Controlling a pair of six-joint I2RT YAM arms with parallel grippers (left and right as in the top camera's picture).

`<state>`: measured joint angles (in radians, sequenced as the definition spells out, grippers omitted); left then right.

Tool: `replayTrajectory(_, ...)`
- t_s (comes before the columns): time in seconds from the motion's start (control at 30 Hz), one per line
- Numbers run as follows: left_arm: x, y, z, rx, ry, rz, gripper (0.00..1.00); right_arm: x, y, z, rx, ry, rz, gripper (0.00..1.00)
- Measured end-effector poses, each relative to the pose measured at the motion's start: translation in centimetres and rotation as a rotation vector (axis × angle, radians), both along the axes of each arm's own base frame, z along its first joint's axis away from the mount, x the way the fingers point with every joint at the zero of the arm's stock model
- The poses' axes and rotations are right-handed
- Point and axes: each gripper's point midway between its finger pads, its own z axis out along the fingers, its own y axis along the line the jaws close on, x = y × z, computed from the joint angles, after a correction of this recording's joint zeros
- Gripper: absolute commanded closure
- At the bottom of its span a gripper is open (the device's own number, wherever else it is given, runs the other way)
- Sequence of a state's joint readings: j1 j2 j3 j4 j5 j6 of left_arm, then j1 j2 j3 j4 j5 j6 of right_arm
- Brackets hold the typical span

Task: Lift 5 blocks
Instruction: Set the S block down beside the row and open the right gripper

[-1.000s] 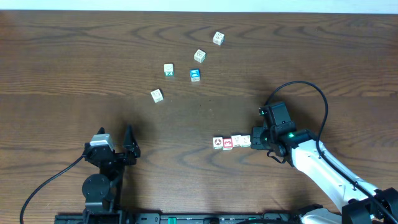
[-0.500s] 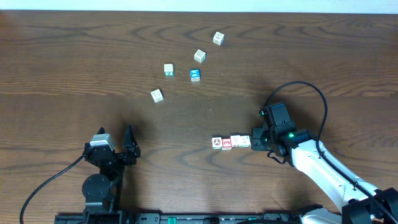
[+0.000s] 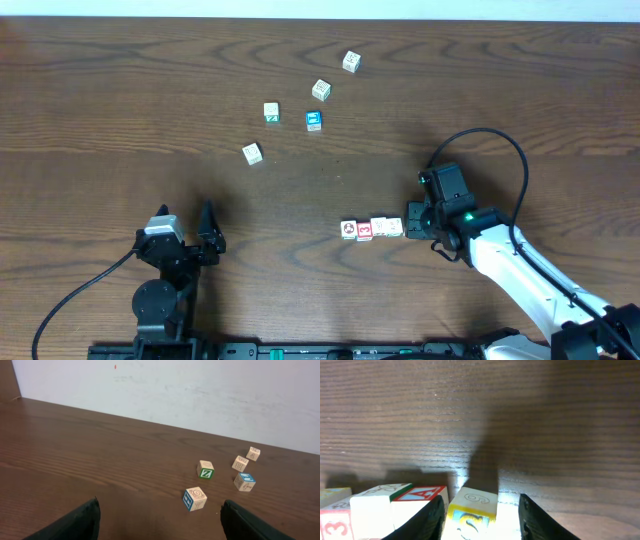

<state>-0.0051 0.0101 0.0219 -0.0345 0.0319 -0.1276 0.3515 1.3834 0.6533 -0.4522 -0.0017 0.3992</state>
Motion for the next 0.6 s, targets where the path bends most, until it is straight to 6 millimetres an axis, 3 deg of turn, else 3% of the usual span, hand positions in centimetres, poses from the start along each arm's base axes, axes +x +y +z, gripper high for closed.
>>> replayTrajectory(0.17, 0.0, 0.0, 0.0, 0.000, 0.000, 0.000, 0.23, 0.7, -0.3, 1.2, 0.004, -0.028, -0.018, 0.74)
replayTrajectory(0.37, 0.0, 0.0, 0.0, 0.000, 0.000, 0.000, 0.23, 0.8, -0.6, 1.5, -0.006, -0.033, -0.031, 0.99)
replayTrajectory(0.6, 0.0, 0.0, 0.0, 0.000, 0.000, 0.000, 0.23, -0.9, -2.2, 1.0, -0.067, 0.037, -0.112, 0.99)
